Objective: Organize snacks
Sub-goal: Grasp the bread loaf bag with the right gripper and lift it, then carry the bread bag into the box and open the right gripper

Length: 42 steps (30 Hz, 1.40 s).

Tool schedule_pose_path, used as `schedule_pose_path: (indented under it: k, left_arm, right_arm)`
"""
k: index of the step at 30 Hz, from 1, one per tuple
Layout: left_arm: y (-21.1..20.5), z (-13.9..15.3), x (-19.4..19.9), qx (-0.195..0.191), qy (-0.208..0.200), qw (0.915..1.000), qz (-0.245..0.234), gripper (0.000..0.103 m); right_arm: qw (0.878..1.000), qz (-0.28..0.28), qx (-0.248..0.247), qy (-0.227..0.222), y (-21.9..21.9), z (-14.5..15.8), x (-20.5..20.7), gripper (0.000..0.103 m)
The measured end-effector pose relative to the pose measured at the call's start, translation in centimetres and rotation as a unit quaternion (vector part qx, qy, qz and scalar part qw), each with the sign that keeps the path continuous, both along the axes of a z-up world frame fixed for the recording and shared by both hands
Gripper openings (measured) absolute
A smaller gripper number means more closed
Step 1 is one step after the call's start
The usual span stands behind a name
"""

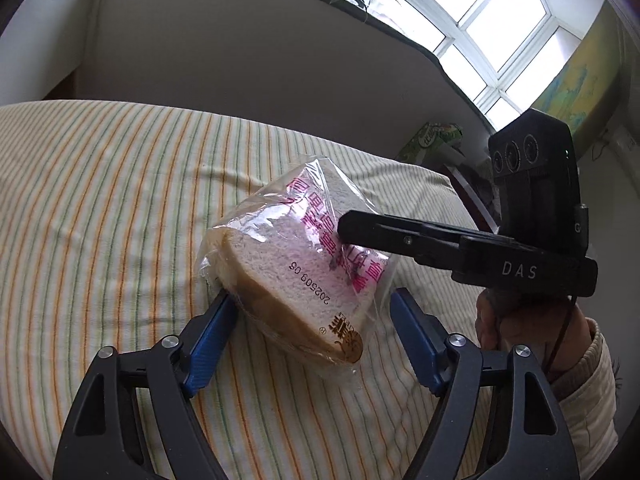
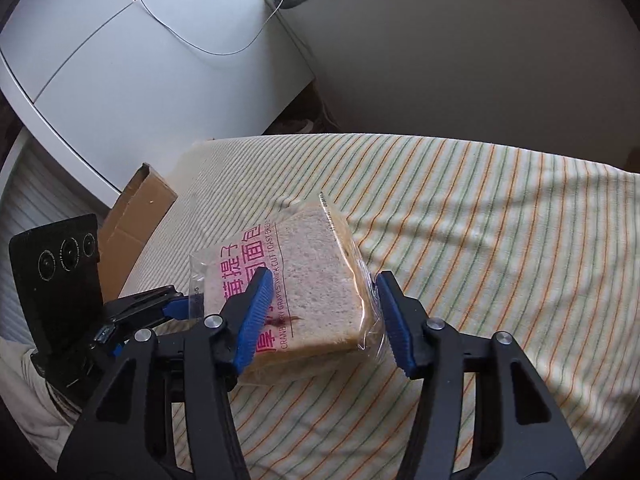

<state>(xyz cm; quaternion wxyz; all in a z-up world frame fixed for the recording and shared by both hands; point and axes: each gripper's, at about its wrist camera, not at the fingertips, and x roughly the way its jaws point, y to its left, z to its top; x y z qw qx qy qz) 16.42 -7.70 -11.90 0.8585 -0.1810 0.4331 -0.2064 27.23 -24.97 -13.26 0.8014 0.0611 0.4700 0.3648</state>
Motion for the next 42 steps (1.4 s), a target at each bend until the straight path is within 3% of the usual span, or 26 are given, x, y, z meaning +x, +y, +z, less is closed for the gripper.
schedule_pose_path:
  k: [3, 8, 18, 26, 30, 36, 42]
  left_arm:
    - [0.7, 0.2, -0.6, -0.008, -0.003, 1.0, 0.001, 0.068]
    - [0.6, 1.6, -2.7, 0.027, -0.036, 0.9989, -0.012, 0.068]
    - [0.0, 4.0, -6.6, 0.046, -0.073, 0.9959, -0.029, 0.068]
    - [0.8, 12.0, -9.1, 0.048, -0.164, 0.9848, -0.027, 0.068]
    - [1.7, 14.1, -10.8, 0.051, -0.189, 0.9804, -0.026, 0.068]
    - [4.3, 13.5, -12.7, 0.05, -0.183, 0.9818, -0.007, 0.069]
    - [9.0, 12.6, -14.2, 0.046, -0.169, 0.9837, 0.04, 0.069]
  right_arm:
    - [1.0, -0.02, -0.011, -0.005, 0.3, 0.3, -1.7, 0.056]
    - [0.998, -0.064, -0.014, -0.024, 0.5, 1.5, -5.4, 0.056]
    - [0.99, -0.132, 0.023, -0.045, -0.6, 3.2, -11.4, 0.056]
    - [0.984, -0.125, 0.043, -0.123, -1.4, 12.2, -15.3, 0.056]
    - [0.981, -0.117, 0.051, -0.148, -0.6, 15.5, -16.9, 0.056]
    - [0.985, -0.089, 0.062, -0.132, 1.9, 15.7, -18.4, 0.056]
    - [0.991, -0.046, 0.053, -0.114, 7.4, 14.7, -18.7, 0.056]
